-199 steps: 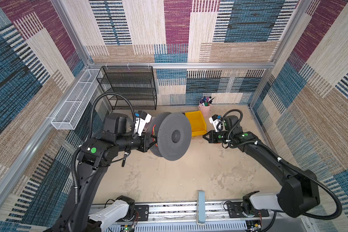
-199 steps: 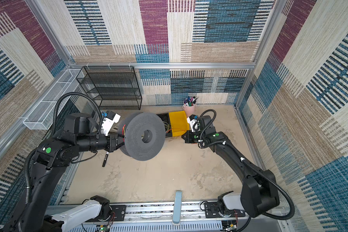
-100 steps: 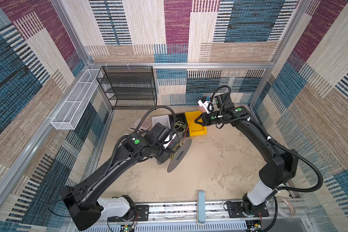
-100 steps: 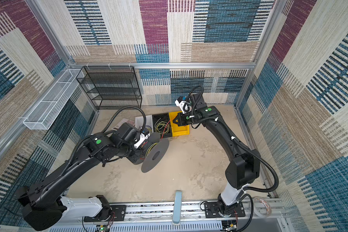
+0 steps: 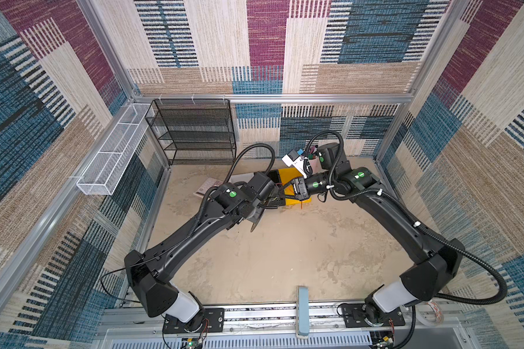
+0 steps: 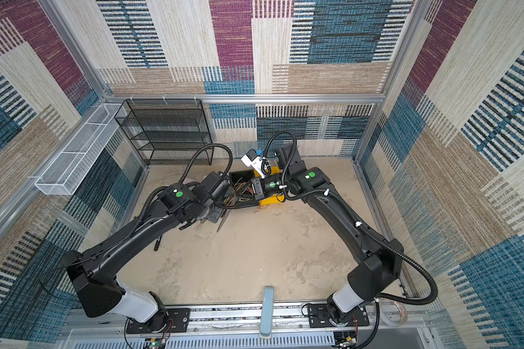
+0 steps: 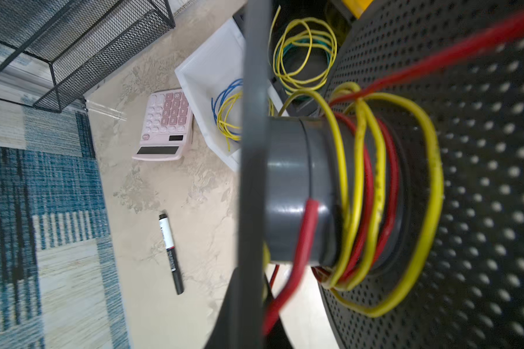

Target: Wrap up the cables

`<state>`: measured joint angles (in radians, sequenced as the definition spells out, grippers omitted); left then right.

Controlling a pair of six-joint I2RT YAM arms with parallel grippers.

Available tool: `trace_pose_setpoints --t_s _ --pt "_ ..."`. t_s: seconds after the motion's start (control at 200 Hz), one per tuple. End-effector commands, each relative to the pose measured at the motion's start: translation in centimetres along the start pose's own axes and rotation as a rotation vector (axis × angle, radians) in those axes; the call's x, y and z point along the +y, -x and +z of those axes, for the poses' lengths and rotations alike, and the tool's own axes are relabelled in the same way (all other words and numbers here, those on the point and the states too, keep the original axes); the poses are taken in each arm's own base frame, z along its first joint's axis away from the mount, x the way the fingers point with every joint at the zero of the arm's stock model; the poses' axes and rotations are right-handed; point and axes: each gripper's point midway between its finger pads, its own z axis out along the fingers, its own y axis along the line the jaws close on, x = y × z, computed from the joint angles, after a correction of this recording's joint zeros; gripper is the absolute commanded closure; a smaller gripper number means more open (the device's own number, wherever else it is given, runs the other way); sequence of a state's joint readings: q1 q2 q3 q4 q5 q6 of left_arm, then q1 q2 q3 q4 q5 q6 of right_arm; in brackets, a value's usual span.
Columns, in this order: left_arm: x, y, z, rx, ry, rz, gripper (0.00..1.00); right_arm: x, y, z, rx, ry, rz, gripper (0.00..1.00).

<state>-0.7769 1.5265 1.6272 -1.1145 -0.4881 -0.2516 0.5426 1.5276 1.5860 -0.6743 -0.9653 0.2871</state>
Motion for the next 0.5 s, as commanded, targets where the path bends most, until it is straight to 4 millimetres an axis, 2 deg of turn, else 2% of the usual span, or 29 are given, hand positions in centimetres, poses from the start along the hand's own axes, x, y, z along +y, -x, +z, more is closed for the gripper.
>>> trace_pose_setpoints --t_s 0.0,0.135,0.29,0.346,0.496 --pt "-0.4 3.5 -0.1 -0.116 -0.059 -0.267 1.00 3.9 0.3 0.5 -0.028 0.126 -0.033 1.00" --pt "-1.4 5.7 -0.5 -0.177 -0.201 -0.435 1.00 5.5 -1.4 1.8 -0.024 0.142 -0.036 1.00" --pt "-2.3 7.9 -2.0 -0.234 -0.377 -0.600 1.00 5.4 -4.1 3.5 -0.017 0.142 -0.021 1.00" --pt "-2.3 8.5 -2.8 -0.252 -0.410 -0.633 1.00 4.6 -4.9 4.1 -0.012 0.103 -0.013 1.00" --pt "-2.4 9.9 -5.7 -0.298 -0.521 -0.683 1.00 0.7 -5.6 4.9 -0.057 -0.193 -0.064 1.00"
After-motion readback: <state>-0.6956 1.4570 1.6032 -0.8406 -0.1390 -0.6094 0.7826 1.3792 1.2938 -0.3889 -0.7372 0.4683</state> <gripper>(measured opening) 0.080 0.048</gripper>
